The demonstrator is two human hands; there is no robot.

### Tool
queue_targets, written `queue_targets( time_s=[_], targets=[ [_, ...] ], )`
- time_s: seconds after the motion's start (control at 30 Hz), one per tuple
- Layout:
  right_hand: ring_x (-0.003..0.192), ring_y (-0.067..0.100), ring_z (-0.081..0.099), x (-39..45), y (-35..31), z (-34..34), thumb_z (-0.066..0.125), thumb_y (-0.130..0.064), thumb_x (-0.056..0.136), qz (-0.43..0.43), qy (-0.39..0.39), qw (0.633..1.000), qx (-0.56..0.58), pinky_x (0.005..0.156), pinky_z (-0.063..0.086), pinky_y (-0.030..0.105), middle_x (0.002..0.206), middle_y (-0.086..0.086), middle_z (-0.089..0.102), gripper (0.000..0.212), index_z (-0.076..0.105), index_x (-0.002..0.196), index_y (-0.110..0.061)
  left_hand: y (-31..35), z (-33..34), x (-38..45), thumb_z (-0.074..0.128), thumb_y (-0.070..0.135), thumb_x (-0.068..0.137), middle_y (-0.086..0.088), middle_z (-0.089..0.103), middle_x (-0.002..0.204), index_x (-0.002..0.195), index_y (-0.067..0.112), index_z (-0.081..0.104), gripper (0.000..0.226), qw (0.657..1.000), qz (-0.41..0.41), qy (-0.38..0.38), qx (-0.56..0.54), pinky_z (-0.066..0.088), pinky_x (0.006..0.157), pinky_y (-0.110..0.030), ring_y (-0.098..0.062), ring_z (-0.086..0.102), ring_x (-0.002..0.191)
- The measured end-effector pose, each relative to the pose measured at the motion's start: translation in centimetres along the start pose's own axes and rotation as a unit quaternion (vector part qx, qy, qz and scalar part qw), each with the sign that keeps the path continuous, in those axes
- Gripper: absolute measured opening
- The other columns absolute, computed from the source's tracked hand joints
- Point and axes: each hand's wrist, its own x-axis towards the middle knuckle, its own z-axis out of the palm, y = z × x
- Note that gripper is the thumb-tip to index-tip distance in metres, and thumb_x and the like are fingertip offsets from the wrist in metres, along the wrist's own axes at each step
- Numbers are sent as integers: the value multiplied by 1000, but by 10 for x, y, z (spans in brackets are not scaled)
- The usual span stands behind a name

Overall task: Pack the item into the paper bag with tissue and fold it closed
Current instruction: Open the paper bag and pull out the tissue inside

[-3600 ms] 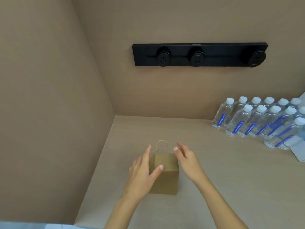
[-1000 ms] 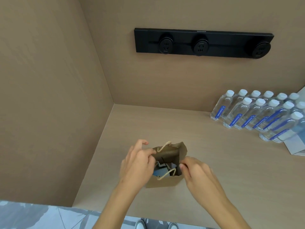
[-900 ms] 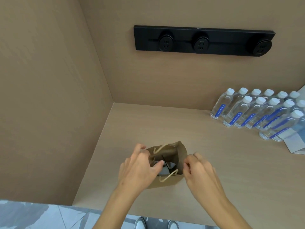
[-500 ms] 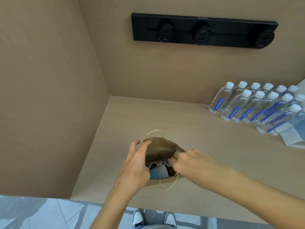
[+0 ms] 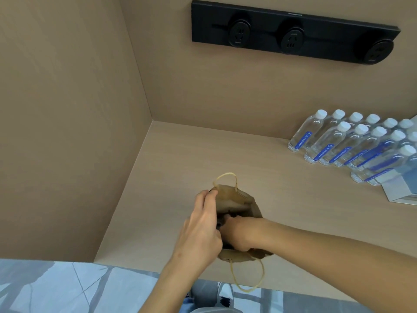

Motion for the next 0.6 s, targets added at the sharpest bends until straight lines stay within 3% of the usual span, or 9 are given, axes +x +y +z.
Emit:
queue_targets(
  time_s=[0.1,0.23,0.33,0.4,0.47,0.6],
  targets=[
    [59,21,53,8,8,-3,53,-2,93,18,-42,999,6,47,45,29,129,20,54,54,38,145,-5,1,0,1,48,0,78,13,18,153,144,33,18,80,1000,4,-5,-3,52,86,-44,-34,58,109],
    [51,20,51,14,18,-4,50,3,91,40,-34,994,97,50,48,32,103,18,64,37,54,128,-3,-2,-1,4,47,-1,79,14,19,153,146,30,20,79,1000,8,-8,-3,52,88,-43,-31,58,112],
    [40,14,54,3,25,-6,45,0,92,16,44,971,234,42,50,26,76,12,69,40,57,129,-7,-7,-5,7,47,-1,79,13,20,155,146,28,26,76,1000,14,1,-11,50,95,-40,-27,54,121],
    [30,3,51,-14,32,-8,45,-8,92,-15,132,929,345,34,45,18,51,-7,62,39,64,125,-17,-9,-9,11,48,2,81,11,21,157,145,27,31,71,1000,13,11,-16,46,99,-34,-25,50,127],
    [30,0,49,-32,37,-10,52,-12,89,-34,219,874,433,32,39,13,46,-15,60,29,74,107,-20,-11,-12,15,51,5,83,10,26,155,144,27,36,67,999,10,16,-32,42,97,-26,-21,48,129],
    [35,10,41,-69,42,-2,64,-16,84,-57,317,732,600,36,34,19,42,-12,52,13,76,83,-21,-7,-23,17,56,11,87,15,38,140,137,37,45,57,992,19,27,-124,44,79,-11,-11,58,98]
  ],
)
